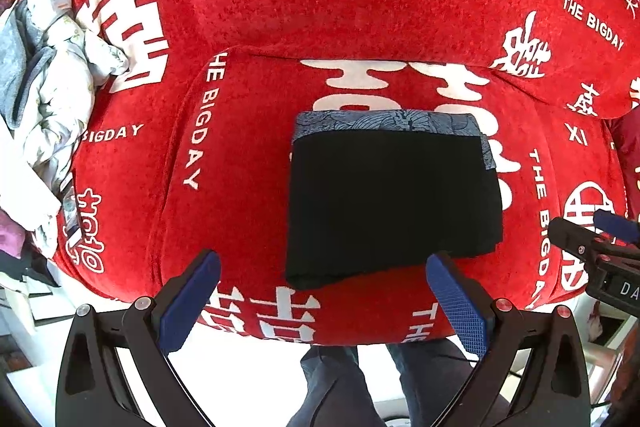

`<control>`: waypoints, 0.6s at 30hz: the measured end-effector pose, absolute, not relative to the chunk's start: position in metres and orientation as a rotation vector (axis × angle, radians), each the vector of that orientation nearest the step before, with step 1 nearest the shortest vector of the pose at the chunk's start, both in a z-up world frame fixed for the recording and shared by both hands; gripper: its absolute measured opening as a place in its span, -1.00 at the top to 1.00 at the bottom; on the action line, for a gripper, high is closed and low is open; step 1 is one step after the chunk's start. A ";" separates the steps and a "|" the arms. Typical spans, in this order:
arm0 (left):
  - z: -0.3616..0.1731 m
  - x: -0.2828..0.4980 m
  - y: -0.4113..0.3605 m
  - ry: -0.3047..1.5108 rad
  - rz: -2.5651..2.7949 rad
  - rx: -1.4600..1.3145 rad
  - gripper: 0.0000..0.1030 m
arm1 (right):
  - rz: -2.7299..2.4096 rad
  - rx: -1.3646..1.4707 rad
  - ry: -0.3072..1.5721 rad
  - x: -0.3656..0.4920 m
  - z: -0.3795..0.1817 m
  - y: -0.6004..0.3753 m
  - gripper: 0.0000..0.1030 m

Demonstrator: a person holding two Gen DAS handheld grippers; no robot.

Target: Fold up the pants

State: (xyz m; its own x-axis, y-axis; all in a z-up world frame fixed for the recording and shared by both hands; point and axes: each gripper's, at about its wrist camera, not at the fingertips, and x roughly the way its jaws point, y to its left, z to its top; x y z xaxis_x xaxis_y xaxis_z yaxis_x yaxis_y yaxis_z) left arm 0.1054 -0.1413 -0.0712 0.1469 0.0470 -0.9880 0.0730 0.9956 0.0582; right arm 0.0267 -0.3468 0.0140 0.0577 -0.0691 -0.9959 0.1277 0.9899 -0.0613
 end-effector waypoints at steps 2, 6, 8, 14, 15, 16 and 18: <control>-0.072 0.105 -0.141 1.426 -0.019 0.109 -1.00 | -0.147 0.026 1.499 0.027 0.015 -0.344 -0.71; -0.072 0.104 -0.143 1.427 -0.024 0.126 -1.00 | -0.138 0.013 1.499 0.026 0.014 -0.340 -0.71; -0.072 0.104 -0.145 1.427 -0.025 0.136 -1.00 | -0.136 0.008 1.500 0.026 0.013 -0.338 -0.71; -0.070 0.102 -0.148 1.421 -0.019 0.166 -1.00 | -0.139 0.000 1.504 0.024 0.013 -0.336 -0.71; -0.070 0.102 -0.149 1.421 -0.020 0.166 -1.00 | -0.141 -0.003 1.504 0.024 0.013 -0.337 -0.71; -0.070 0.102 -0.149 1.421 -0.018 0.166 -1.00 | -0.142 -0.005 1.504 0.024 0.013 -0.337 -0.71; -0.070 0.102 -0.149 1.420 -0.016 0.168 -1.00 | -0.143 -0.007 1.503 0.024 0.013 -0.337 -0.71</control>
State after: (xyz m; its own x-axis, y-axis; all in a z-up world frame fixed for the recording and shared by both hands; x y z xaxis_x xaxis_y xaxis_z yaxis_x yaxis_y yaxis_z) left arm 0.1023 -0.1487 -0.0697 0.1527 0.0888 -0.9843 0.1116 0.9880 0.1065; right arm 0.0242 -0.3368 0.0135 0.0613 -0.0989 -0.9932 0.0899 0.9916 -0.0932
